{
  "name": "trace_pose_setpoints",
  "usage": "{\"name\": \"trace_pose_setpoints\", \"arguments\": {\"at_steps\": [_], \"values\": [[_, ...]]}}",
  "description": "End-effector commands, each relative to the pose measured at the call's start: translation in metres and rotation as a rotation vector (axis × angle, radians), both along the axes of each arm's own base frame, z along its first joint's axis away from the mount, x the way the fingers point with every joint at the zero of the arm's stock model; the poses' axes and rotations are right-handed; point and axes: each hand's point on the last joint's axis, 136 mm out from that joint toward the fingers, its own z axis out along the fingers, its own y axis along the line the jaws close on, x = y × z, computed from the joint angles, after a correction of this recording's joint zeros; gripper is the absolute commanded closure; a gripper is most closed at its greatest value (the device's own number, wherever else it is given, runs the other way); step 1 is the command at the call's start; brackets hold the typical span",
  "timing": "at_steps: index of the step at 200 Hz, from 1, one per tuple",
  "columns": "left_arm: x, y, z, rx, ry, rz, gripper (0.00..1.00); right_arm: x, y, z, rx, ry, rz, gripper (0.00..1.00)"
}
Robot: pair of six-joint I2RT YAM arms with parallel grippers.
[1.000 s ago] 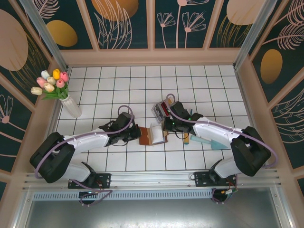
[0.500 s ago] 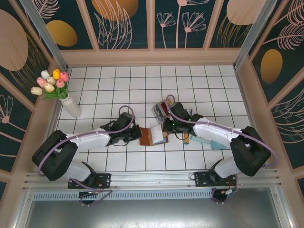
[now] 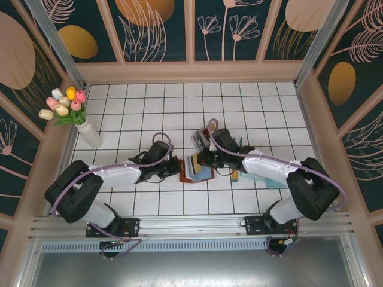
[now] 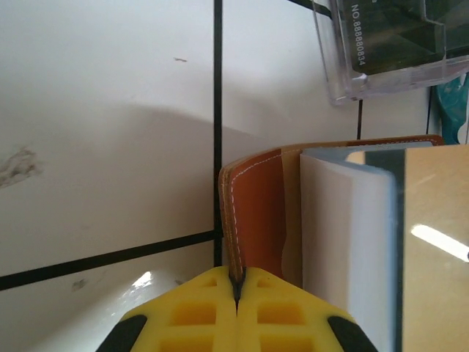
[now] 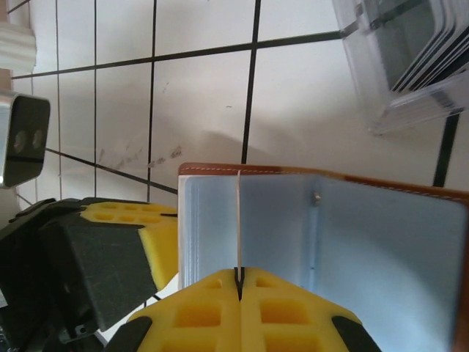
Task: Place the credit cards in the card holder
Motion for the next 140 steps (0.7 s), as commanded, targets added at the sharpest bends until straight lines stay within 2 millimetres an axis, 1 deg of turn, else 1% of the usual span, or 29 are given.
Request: {"name": "trace_pose_setpoints", "arguments": {"at_steps": [1,19,29,39,50,61,70,73,94,117,140], "values": [[0.008,-0.015,0.008,-0.063,-0.013,-0.010,0.96,-0.006,0.007,-0.011,0.043,0.047,0.009,1.00],[0.009,-0.009,0.004,-0.033,-0.010,0.015,0.92,-0.006,0.000,-0.026,-0.001,0.059,-0.020,1.00],[0.009,-0.001,0.000,-0.003,-0.007,0.044,0.87,-0.006,-0.005,-0.035,-0.034,0.067,-0.036,1.00],[0.007,0.004,-0.002,0.012,-0.005,0.061,0.83,-0.007,-0.007,-0.042,-0.049,0.076,-0.037,1.00],[0.006,0.009,-0.003,0.022,-0.002,0.083,0.73,-0.009,-0.009,-0.049,-0.064,0.089,-0.037,1.00],[0.004,0.011,-0.002,0.008,-0.006,0.093,0.69,-0.011,-0.011,-0.055,-0.073,0.101,-0.039,1.00],[0.003,0.010,0.001,-0.014,-0.011,0.092,0.61,-0.012,-0.012,-0.058,-0.076,0.106,-0.041,1.00],[0.003,0.010,0.001,-0.019,-0.012,0.093,0.60,-0.012,-0.012,-0.058,-0.074,0.105,-0.042,1.00],[0.002,0.003,0.004,-0.060,-0.015,0.073,0.57,-0.012,-0.013,-0.058,-0.075,0.103,-0.049,1.00],[0.001,-0.002,-0.004,-0.043,0.014,0.039,0.57,-0.011,-0.012,-0.052,-0.057,0.093,-0.048,1.00],[0.001,0.002,-0.017,0.027,0.042,0.034,0.63,-0.008,-0.009,-0.039,-0.021,0.070,-0.049,1.00]]}}
